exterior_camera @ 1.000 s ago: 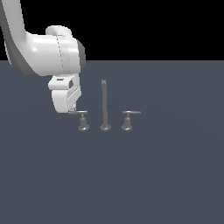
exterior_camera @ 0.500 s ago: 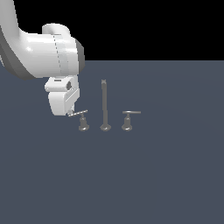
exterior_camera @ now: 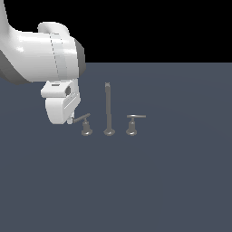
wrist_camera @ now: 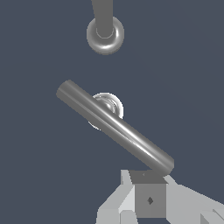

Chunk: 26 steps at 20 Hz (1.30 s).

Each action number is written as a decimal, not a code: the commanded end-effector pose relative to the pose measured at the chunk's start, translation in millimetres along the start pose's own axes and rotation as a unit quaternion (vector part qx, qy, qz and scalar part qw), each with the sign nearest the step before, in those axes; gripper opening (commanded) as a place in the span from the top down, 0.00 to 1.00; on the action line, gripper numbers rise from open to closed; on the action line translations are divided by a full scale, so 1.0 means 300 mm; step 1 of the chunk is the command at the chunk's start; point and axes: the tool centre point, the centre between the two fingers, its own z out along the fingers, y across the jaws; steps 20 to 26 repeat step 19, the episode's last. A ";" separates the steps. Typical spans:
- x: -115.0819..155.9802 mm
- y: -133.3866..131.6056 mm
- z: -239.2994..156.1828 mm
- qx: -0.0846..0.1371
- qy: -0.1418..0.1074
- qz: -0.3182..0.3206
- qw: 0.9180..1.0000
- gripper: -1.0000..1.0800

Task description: Turn on the faucet by rotating a designated handle.

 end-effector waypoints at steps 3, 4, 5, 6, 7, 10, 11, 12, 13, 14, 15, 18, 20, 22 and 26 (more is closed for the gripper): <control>0.070 0.030 -0.001 -0.002 0.003 0.006 1.000 1.00; 0.081 0.037 -0.002 -0.002 0.004 0.006 1.000 1.00; 0.092 0.045 -0.002 -0.003 0.004 0.007 1.000 1.00; 0.103 0.052 -0.002 -0.003 0.004 0.007 1.000 1.00; 0.115 0.060 -0.002 -0.003 0.005 0.007 1.000 1.00; 0.064 0.062 -0.001 -0.001 -0.001 -0.004 1.000 1.00; 0.088 0.059 -0.001 -0.001 0.000 -0.003 1.000 1.00; 0.111 0.056 -0.002 -0.001 0.001 -0.002 1.000 1.00; 0.135 0.053 -0.002 -0.002 0.001 0.000 1.000 1.00; 0.159 0.050 -0.002 -0.002 0.002 0.001 1.000 1.00; 0.183 0.046 -0.002 -0.002 0.003 0.003 1.000 1.00; 0.255 0.037 -0.004 -0.004 0.005 0.007 1.000 1.00; 0.255 0.037 -0.004 -0.004 0.005 0.007 1.000 1.00; 0.255 0.037 -0.004 -0.004 0.005 0.007 1.000 1.00; 0.255 0.037 -0.004 -0.004 0.005 0.007 1.000 1.00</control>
